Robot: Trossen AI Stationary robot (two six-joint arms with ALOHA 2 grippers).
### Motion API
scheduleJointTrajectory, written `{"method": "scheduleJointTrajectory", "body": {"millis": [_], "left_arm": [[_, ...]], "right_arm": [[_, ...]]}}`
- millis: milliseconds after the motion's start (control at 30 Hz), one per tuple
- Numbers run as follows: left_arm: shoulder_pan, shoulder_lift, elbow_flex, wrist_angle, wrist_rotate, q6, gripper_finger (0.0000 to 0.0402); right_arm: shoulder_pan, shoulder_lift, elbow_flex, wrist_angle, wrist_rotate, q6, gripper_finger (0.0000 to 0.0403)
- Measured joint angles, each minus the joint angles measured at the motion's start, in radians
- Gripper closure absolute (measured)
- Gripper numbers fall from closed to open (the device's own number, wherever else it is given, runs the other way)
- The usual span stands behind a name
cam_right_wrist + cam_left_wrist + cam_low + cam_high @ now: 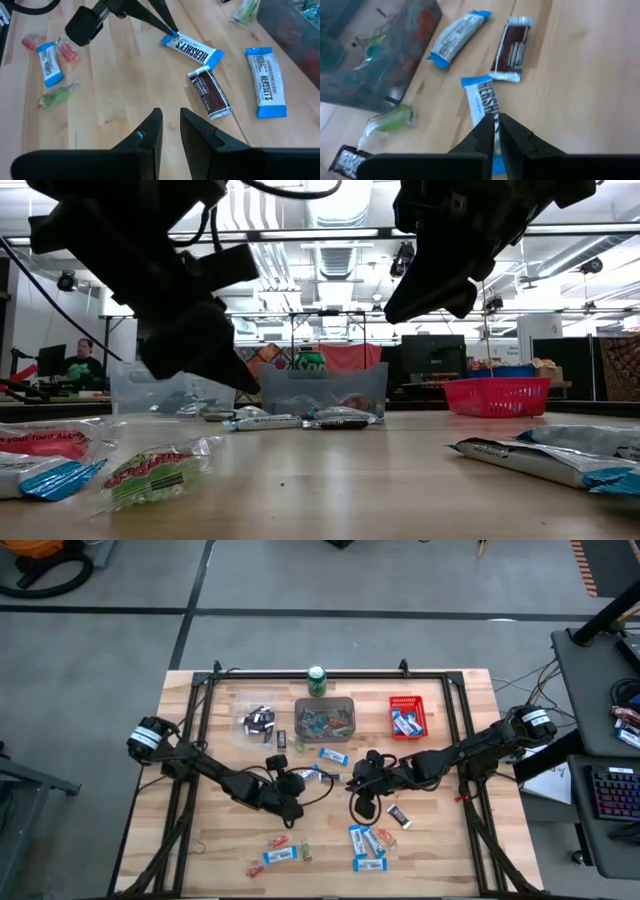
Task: Organize candy in baskets
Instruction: Put the white chocolate bar into the red bin
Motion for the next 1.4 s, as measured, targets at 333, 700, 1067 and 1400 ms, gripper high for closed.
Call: {"method": "scheduleJointTrajectory", "body": {"millis": [333, 700, 1067, 1400], "left_arm": [[-0.001, -0.005, -0.198, 0.465, -0.001, 0.197, 0.0285], [0.004, 0.035, -0.378, 0.767, -0.003, 0.141, 0.0211], [0.006, 0.171, -0.357, 0.876, -0.037, 0.111, 0.0211], [0.006, 0.231, -0.368, 0.952, -0.041, 0.104, 0.0333]], "right_arm": [[0.0, 0.0, -0.008, 0.006, 0.002, -0.01, 0.0344], [-0.001, 0.063, -0.01, 0.085, 0.002, -0.063, 0.0344], [-0.003, 0.093, -0.01, 0.109, 0.0, -0.089, 0.0346], [-0.002, 0.092, -0.01, 0.12, -0.001, -0.089, 0.0346]]}}
